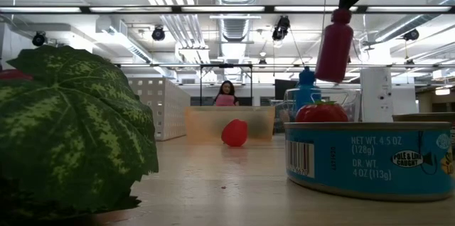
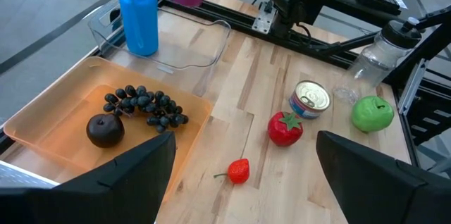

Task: Pick & Place Food Item
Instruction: Put the purple tumbler into the transparent bin

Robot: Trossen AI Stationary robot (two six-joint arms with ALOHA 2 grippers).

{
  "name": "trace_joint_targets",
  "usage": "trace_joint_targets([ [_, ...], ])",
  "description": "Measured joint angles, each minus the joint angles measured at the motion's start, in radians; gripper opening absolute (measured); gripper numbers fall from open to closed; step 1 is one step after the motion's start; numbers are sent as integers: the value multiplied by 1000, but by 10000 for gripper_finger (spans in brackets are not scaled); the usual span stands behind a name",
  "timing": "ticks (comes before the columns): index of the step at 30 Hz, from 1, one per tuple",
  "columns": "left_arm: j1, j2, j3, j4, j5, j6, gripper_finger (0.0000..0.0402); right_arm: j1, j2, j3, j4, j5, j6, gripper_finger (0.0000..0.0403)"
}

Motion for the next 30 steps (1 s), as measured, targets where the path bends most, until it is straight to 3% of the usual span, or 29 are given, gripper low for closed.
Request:
trace_joint_targets([
  [13, 0, 0, 0, 0, 0, 0, 347, 84, 0, -33, 70, 0, 8, 66],
  [30, 0, 0, 0, 0, 0, 0, 349, 85, 1, -184, 140, 54, -3, 66],
])
